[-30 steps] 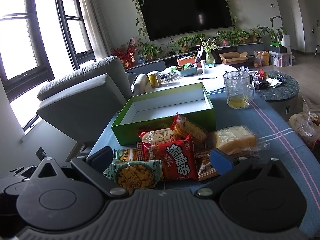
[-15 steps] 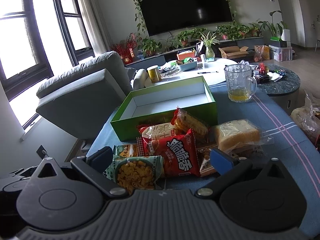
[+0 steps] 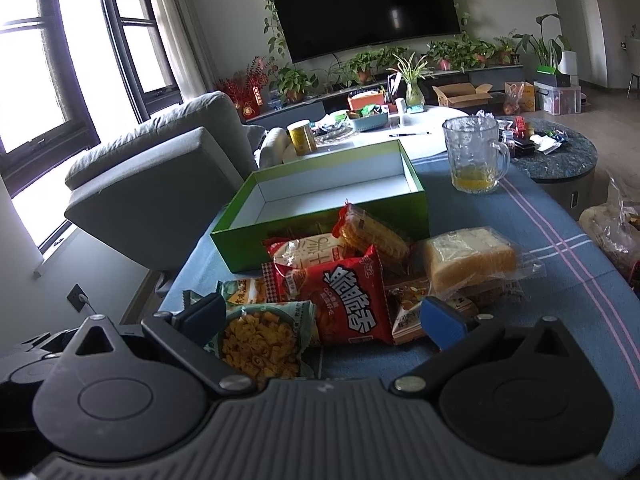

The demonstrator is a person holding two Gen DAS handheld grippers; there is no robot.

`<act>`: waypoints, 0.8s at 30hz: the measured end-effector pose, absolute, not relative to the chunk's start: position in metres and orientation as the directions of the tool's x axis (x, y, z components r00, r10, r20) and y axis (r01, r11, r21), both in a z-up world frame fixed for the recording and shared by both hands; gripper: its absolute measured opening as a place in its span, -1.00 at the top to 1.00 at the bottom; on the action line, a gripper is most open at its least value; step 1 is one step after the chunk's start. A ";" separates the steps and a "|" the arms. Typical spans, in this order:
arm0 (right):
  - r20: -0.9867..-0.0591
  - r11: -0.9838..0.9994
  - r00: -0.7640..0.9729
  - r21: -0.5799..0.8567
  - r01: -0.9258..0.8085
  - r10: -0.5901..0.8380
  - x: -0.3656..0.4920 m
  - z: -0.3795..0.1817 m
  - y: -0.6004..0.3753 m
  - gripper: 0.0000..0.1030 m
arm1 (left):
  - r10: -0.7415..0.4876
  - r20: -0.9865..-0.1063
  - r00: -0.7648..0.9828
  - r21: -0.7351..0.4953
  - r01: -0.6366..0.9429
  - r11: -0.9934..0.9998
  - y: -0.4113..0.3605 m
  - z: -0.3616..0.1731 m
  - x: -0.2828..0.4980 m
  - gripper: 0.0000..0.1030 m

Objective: Organize snacks
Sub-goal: 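Close the right tool on the green-and-white chip bag and lift it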

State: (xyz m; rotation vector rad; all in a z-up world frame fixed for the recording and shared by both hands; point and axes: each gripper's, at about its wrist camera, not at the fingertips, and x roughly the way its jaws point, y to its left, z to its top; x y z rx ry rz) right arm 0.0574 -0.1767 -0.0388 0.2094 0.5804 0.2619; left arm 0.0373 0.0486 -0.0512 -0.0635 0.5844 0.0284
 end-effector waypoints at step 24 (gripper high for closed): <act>-0.642 0.887 0.619 0.395 -0.239 0.453 0.111 -0.087 -0.141 -0.64 | -0.251 -0.532 0.809 -0.133 0.213 0.968 0.055 -0.099 0.070 -0.85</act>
